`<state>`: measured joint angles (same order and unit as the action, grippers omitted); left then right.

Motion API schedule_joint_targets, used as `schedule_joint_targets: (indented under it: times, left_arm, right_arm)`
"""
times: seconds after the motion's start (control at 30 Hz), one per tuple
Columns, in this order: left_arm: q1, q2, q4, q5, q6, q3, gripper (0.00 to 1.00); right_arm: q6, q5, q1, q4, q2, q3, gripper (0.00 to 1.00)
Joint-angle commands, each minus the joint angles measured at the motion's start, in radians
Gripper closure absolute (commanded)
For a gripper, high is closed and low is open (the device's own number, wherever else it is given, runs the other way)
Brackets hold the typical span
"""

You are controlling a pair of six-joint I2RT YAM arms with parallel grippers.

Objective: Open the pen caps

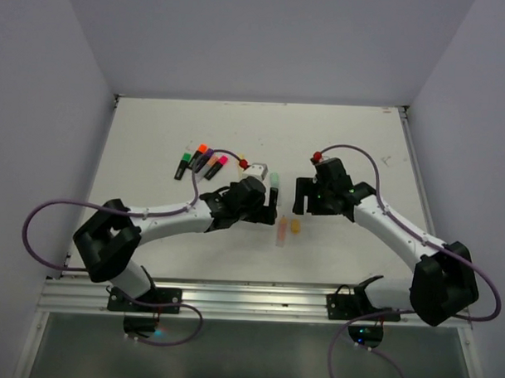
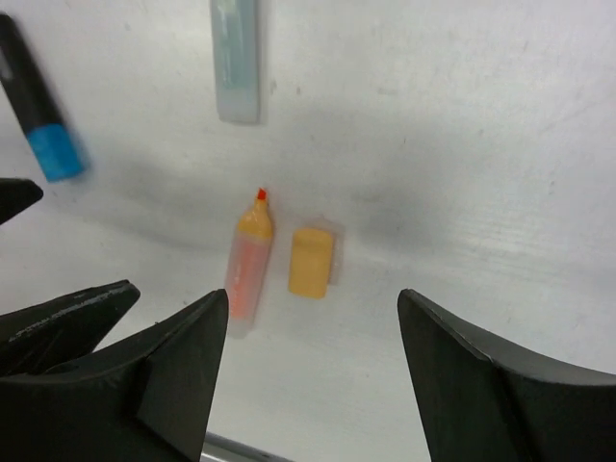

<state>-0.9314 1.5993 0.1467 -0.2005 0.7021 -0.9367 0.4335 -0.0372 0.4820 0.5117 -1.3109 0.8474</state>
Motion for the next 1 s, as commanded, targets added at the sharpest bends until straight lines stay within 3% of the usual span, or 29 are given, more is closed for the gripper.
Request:
schedule_joint_targets:
  times: [0.0,0.2,0.37,0.47,0.83,0.97]
  left_arm:
    - [0.023,-0.082,0.054,-0.168,0.042,-0.022,0.04]
    - [0.054,0.002,0.042,-0.224,0.047,-0.134,0.07]
    - [0.052,0.238,0.145,-0.296,0.016,-0.397,0.11]
    - [0.049,0.341,0.171,-0.318,0.002,-0.474,0.15]
    - [0.045,0.478,0.157,-0.321,0.010,-0.487,0.33]
    - [0.042,0.475,0.125,-0.312,0.005,-0.475,0.34]
  right_arm:
    - [-0.045,0.080,0.004,0.063,0.042,0.116,0.24]
    - [-0.068,0.134,0.004,0.076,-0.019,0.208,0.24]
    - [-0.070,0.192,0.004,0.057,0.015,0.183,0.22]
    - [-0.056,0.214,0.004,0.044,0.058,0.133,0.21]
    - [0.002,0.261,0.004,-0.015,0.168,-0.010,0.20]
    - [0.008,0.237,0.004,-0.018,0.159,-0.016,0.20]
